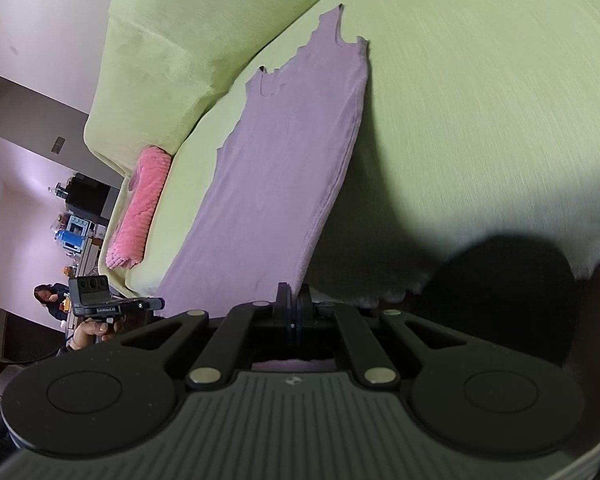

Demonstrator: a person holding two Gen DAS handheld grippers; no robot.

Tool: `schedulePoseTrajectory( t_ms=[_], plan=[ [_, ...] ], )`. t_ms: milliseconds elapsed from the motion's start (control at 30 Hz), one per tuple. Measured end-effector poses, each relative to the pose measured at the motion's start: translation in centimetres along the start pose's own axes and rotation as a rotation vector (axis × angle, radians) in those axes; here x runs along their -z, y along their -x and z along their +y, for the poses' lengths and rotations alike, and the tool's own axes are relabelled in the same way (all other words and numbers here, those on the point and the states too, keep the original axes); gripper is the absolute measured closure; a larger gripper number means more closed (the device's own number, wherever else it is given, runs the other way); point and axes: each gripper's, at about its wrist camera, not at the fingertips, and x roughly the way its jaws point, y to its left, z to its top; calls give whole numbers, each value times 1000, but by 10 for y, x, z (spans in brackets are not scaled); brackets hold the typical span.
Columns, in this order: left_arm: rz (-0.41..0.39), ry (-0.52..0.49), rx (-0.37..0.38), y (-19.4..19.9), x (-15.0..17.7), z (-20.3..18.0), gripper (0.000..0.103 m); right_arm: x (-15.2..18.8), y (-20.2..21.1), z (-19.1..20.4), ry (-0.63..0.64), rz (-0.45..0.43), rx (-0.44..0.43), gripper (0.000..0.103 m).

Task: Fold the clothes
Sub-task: 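Lift the hem with both grippers and carry it over toward the shoulder straps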

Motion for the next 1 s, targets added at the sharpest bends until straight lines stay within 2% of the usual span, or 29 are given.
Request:
schedulePoseTrajectory(
  t_ms=[67,167,300,367,400,433,600,767,900,1000],
  plan=[
    [-17,33,17,1,4,2,103,1,-1,-2,-17,0,-9,102],
    [-47,57,40,1,-11,2,103,-11,-7,0,-42,-2,-29,102],
    [-118,99,102,1,-65,3,103,-49,-11,12,-67,-18,-81,102],
    [-137,106,111,-4,-95,9,103,-76,-18,13,-89,-28,-105,102],
    [-140,107,110,-3,-98,11,103,-90,-23,12,-99,-34,-114,102],
    [-160,128,109,-7,-119,21,103,-105,-28,9,-110,-44,-118,102],
    [-228,258,94,-37,-196,77,103,-193,-65,-42,-219,-89,-158,102],
    [-181,303,44,-63,-245,95,103,-256,-113,-76,-321,-30,-107,102],
    [-96,403,11,-72,-277,93,103,-283,-127,-80,-409,37,-58,102],
    [-79,469,2,-69,-294,95,103,-304,-132,-77,-477,73,-18,102]
  ],
)
